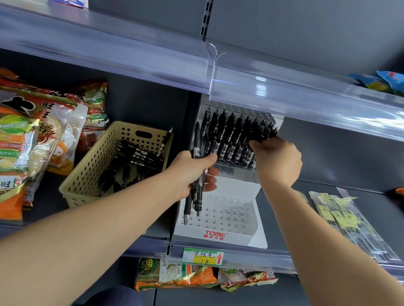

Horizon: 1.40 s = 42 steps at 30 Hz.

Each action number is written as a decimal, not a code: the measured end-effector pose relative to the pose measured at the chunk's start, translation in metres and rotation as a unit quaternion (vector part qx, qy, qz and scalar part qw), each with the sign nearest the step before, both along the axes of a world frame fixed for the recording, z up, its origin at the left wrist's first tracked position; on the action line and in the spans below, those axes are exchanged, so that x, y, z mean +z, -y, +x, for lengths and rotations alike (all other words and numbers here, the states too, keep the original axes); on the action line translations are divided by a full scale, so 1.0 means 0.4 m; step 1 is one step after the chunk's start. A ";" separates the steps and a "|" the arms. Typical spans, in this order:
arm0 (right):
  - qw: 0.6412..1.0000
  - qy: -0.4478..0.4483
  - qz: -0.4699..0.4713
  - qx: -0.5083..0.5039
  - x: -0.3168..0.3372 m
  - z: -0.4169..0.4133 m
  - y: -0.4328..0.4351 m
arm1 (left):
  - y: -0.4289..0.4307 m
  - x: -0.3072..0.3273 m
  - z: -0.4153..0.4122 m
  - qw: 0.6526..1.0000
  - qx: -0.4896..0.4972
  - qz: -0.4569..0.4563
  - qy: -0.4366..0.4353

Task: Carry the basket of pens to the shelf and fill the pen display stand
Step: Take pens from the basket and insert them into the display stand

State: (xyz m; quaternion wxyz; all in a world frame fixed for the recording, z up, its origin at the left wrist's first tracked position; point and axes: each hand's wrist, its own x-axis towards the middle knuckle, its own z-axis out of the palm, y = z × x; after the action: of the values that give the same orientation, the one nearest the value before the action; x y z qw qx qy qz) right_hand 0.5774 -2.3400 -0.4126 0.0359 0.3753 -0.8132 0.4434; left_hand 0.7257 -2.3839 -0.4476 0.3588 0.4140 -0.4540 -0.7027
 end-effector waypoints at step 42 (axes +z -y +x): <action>0.996 -0.037 0.078 0.037 -0.045 -0.009 -0.016 | -0.001 0.012 -0.001 1.000 0.026 0.011 0.000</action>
State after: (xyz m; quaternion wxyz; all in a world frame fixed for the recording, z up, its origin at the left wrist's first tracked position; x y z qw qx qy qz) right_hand 0.5740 -2.3335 -0.4304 0.0206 0.4228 -0.8289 0.3657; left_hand 0.7254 -2.3836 -0.4428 0.3724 0.4295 -0.4350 -0.6983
